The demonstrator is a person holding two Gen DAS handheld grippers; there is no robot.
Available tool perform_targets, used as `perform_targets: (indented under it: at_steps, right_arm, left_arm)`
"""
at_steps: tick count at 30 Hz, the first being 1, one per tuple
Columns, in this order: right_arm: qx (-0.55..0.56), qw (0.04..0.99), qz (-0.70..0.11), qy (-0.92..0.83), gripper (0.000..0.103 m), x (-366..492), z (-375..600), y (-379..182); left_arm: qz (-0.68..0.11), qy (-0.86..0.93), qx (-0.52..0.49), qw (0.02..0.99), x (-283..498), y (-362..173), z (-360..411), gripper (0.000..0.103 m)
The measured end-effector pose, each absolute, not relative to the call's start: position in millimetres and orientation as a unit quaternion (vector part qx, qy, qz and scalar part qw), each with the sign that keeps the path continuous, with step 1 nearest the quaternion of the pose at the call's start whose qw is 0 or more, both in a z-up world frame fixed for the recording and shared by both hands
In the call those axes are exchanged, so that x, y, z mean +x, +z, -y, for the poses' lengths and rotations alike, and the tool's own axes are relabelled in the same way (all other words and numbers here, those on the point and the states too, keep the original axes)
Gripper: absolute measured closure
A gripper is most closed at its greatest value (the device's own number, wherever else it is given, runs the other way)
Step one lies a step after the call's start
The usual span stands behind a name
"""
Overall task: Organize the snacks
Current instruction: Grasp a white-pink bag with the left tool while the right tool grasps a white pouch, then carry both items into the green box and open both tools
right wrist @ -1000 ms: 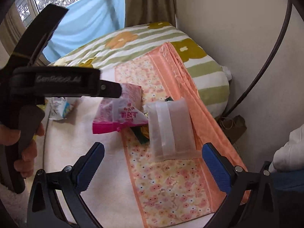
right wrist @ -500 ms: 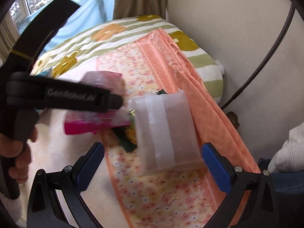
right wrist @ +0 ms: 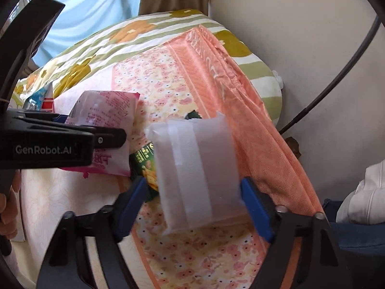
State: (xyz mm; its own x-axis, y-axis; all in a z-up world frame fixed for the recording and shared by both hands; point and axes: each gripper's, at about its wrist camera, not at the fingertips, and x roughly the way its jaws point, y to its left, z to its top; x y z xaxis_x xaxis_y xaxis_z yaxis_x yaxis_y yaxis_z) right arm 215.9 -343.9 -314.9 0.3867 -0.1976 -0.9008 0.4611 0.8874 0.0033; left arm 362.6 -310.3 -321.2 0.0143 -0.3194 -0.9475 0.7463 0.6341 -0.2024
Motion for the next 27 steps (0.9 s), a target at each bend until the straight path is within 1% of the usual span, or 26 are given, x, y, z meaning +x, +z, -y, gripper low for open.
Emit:
perform_targets:
  at_steps: [2,9,11,15,16,23,27]
  right_arm:
    - [0.129,0.825,-0.516,-0.19,0.035,216,342,-313]
    - [0.125,0.823,-0.525,-0.179,0.035,226,349,-323]
    - [0.12,0.826,-0.523,-0.174,0.038,227,346,-323]
    - [0.121,0.827,-0.521,-0.172,0.043,225,346,-321]
    - [0.122,0.828,-0.519,-0.172,0.044,224,347,-320]
    - [0.12,0.84,-0.502,-0.169,0.044,217,346,-303]
    - [0.117,0.848,-0.49,-0.162,0.044,213,345,-287]
  left_arm:
    - [-0.588,-0.383,0.179,0.689,366,-322,306,0.045]
    - [-0.588,-0.379,0.178,0.692,366,-324,297,0.045]
    - [-0.588,-0.378,0.176,0.693,366,-324,295,0.046]
    - [-0.587,-0.377,0.174,0.695,365,-321,293,0.05]
    - [-0.586,-0.376,0.174,0.696,364,-320,293,0.052]
    - [-0.58,-0.368,0.16,0.709,359,-303,284,0.054]
    - [-0.565,-0.364,0.148,0.726,350,-279,276,0.055]
